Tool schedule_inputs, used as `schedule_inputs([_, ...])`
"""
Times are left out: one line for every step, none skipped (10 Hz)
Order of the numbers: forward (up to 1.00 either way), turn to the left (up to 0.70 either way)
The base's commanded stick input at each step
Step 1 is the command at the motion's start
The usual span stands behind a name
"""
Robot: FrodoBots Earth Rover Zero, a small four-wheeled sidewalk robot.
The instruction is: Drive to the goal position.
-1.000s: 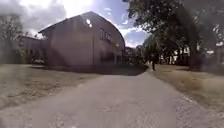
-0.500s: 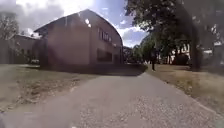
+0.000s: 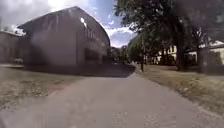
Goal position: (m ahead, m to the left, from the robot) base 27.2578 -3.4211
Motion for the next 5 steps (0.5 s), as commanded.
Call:
schedule_inputs([0.85,0.0])
schedule_inputs([0.85,0.0])
schedule_inputs([0.85,0.0])
schedule_inputs([0.85,0.0])
schedule_inputs([0.85,0.0])
